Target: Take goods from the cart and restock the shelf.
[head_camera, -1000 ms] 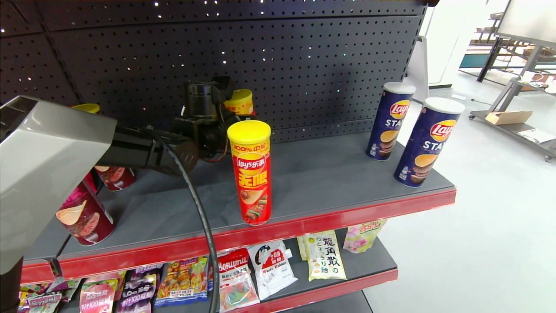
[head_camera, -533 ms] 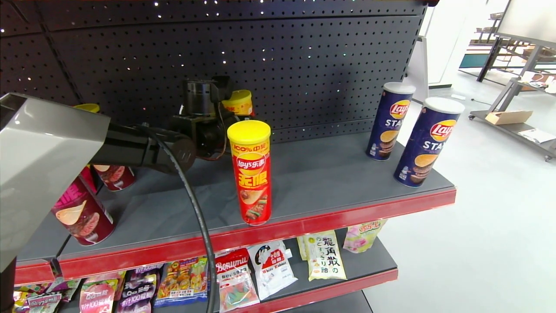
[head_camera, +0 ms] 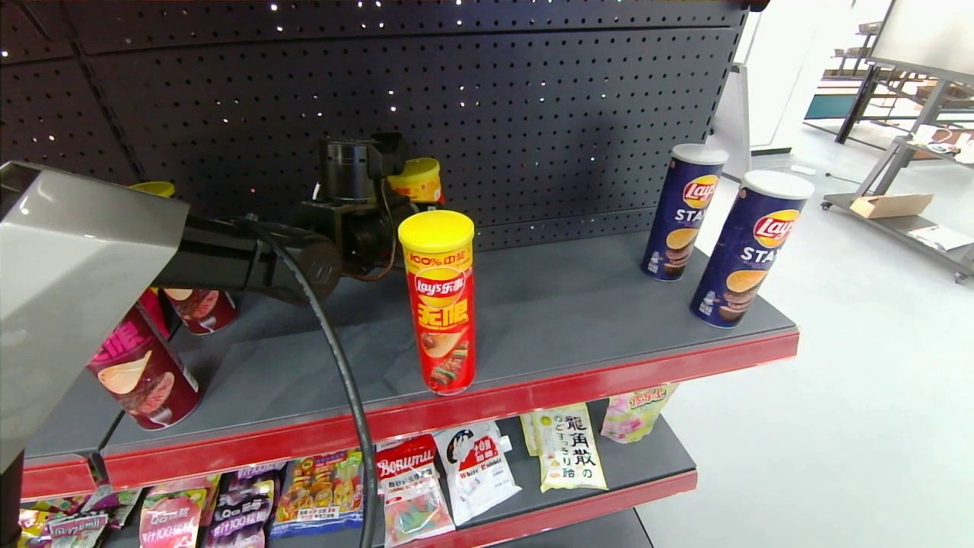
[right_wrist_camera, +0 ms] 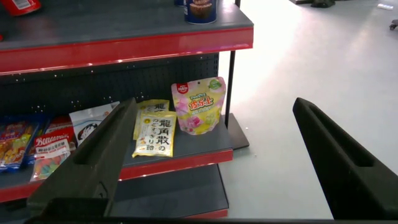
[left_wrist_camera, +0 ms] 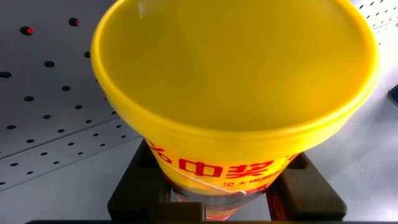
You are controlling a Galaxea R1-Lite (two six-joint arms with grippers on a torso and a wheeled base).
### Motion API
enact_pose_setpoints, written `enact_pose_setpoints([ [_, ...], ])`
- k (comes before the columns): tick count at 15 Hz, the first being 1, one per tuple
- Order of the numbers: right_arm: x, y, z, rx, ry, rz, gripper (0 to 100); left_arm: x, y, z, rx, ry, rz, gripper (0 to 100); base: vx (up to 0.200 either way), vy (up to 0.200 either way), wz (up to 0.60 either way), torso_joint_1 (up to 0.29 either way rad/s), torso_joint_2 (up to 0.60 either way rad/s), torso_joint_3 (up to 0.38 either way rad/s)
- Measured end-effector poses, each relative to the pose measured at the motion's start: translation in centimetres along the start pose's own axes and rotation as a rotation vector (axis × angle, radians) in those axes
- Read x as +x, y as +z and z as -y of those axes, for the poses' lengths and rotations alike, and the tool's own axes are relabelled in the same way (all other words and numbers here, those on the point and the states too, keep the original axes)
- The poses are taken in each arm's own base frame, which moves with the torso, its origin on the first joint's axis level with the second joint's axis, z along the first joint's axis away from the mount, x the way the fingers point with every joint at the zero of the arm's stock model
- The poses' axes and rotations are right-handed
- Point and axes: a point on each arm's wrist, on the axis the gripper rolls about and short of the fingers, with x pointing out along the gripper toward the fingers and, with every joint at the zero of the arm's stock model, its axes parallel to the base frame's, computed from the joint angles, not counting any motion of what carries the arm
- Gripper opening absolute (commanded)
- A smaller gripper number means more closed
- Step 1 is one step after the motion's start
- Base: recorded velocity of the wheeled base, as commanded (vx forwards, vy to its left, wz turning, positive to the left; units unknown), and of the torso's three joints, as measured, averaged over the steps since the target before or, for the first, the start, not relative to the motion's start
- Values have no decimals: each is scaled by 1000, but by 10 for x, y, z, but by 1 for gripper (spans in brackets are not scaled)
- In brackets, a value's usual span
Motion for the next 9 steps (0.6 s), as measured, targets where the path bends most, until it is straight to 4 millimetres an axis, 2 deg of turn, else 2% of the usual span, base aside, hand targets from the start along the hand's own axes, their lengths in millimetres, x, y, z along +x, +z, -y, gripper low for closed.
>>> enact_pose_setpoints([
  [9, 0, 0, 0, 0, 0, 0, 100, 5, -7, 5, 3, -63, -20, 0, 0, 0, 0, 0, 0, 0],
])
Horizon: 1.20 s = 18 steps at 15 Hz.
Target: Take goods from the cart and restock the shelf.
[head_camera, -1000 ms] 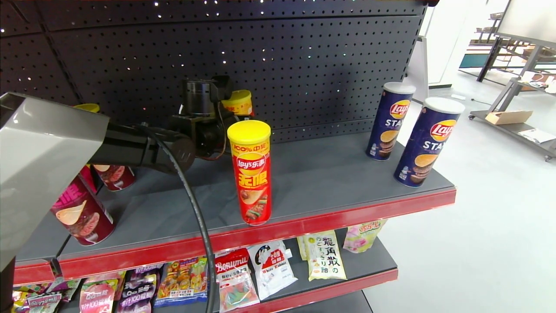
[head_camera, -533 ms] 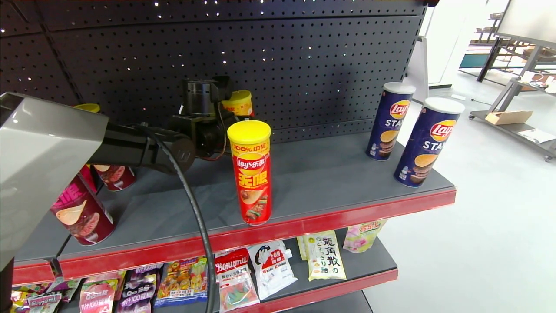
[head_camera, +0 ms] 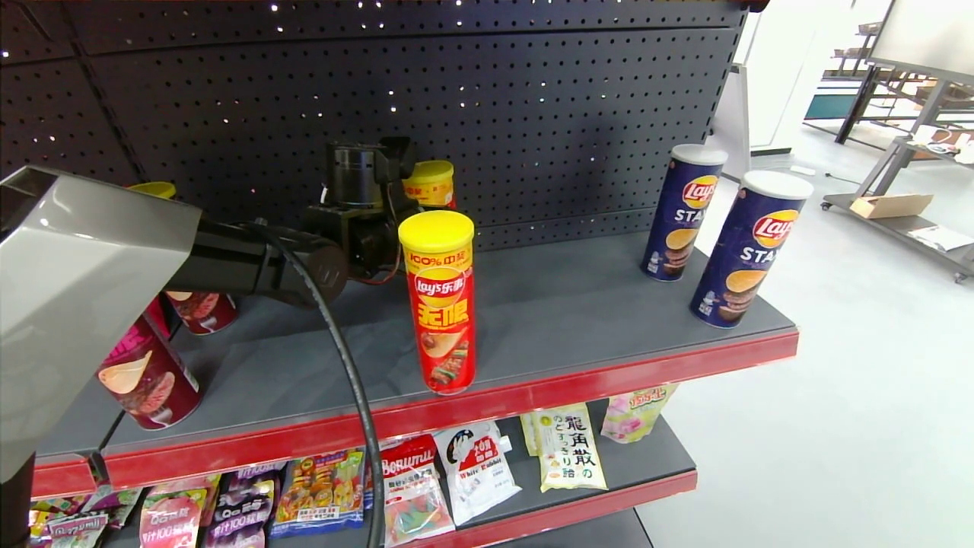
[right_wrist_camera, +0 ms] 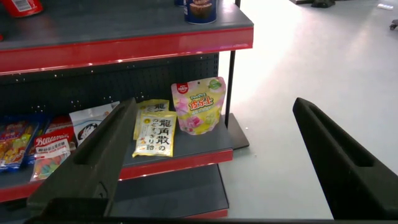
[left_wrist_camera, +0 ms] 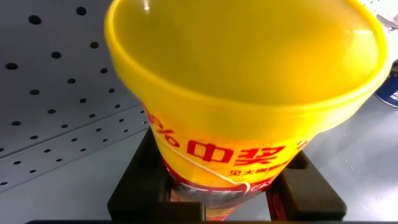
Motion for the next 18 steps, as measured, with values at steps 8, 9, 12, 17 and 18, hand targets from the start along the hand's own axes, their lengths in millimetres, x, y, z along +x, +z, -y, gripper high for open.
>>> enact_pose_setpoints([
  [8, 0, 0, 0, 0, 0, 0, 100, 2, -7, 0, 4, 1, -37, 100, 0, 0, 0, 0, 0, 0],
  [9, 0, 0, 0, 0, 1, 0, 100, 2, -7, 0, 4, 2, -36, 100, 0, 0, 0, 0, 0, 0],
  [12, 0, 0, 0, 0, 0, 1, 100, 1, -6, 0, 3, 3, -40, 100, 0, 0, 0, 0, 0, 0],
  [17, 0, 0, 0, 0, 0, 1, 100, -10, -6, -1, 4, 9, -88, 100, 0, 0, 0, 0, 0, 0],
  [18, 0, 0, 0, 0, 0, 1, 100, -14, -3, -2, 4, 11, -87, 100, 0, 0, 0, 0, 0, 0],
])
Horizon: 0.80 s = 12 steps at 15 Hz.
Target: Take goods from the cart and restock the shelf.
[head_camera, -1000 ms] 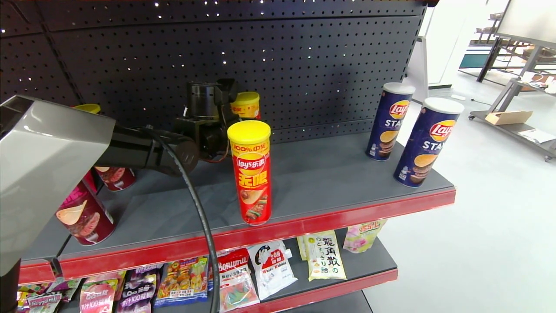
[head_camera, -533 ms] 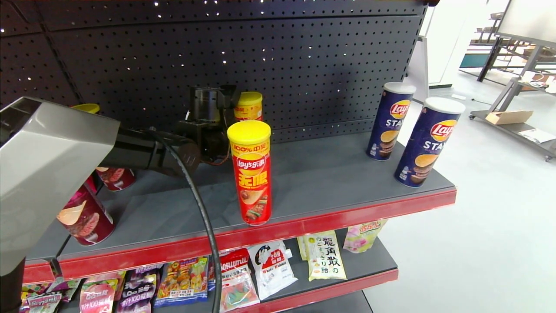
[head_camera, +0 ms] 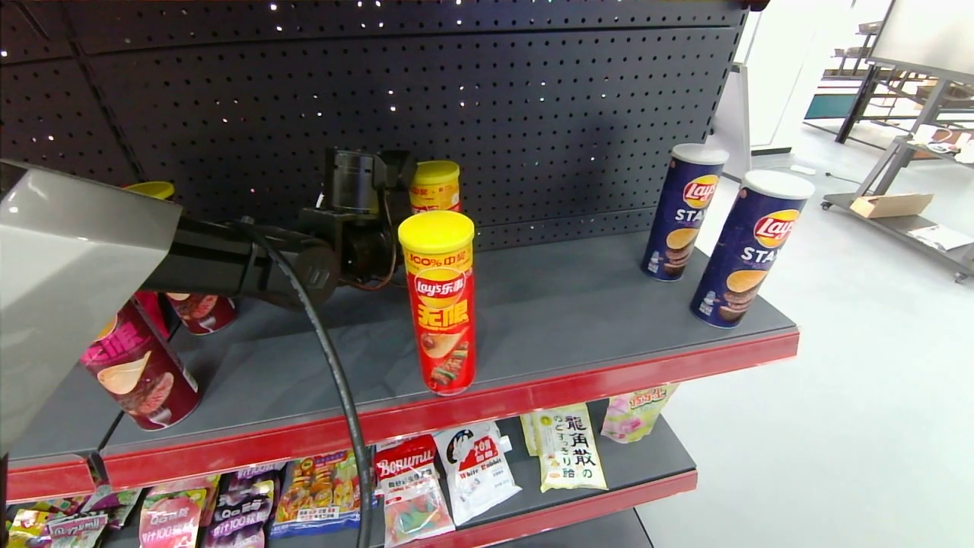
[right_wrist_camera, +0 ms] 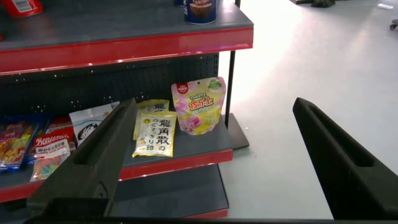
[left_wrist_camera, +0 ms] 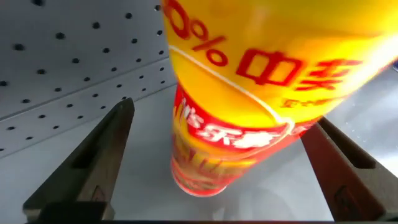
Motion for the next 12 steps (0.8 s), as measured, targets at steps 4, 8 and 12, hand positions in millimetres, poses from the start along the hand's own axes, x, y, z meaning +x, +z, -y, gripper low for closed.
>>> enact_pose_setpoints([
  [4, 0, 0, 0, 0, 0, 0, 100, -15, 3, -2, 0, 3, -8, 100, 0, 0, 0, 0, 0, 0],
  [8, 0, 0, 0, 0, 1, -1, 100, -30, -3, -4, 1, 11, -45, 100, 0, 0, 0, 0, 0, 0],
  [12, 0, 0, 0, 0, 0, -1, 100, -35, 0, -6, 0, 19, -37, 100, 0, 0, 0, 0, 0, 0],
])
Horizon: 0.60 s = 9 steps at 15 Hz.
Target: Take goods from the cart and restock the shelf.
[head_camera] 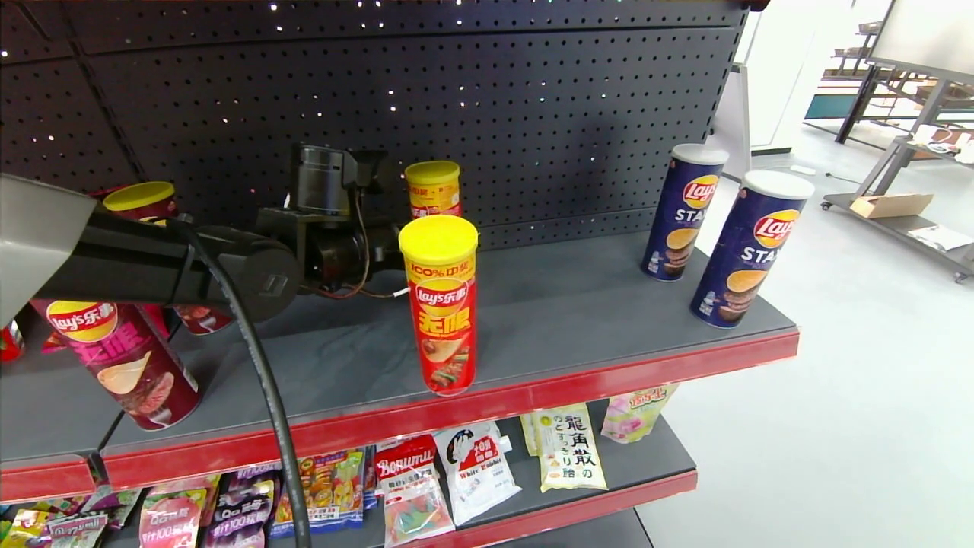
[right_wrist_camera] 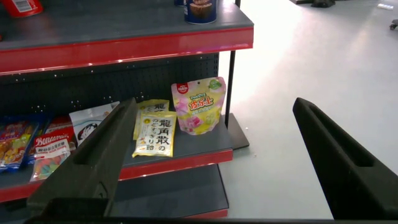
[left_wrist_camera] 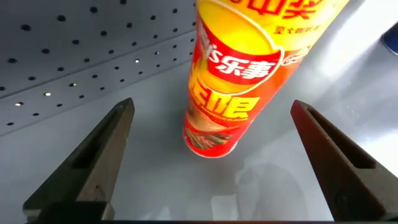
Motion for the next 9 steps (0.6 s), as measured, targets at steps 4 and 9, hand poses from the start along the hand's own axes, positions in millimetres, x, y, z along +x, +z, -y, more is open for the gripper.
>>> enact_pose_setpoints([
  [4, 0, 0, 0, 0, 1, 0, 100, -1, -3, -12, -7, 33, -4, 100, 0, 0, 0, 0, 0, 0],
  [9, 0, 0, 0, 0, 0, 0, 100, -9, -9, -26, -17, 71, -30, 100, 0, 0, 0, 0, 0, 0],
])
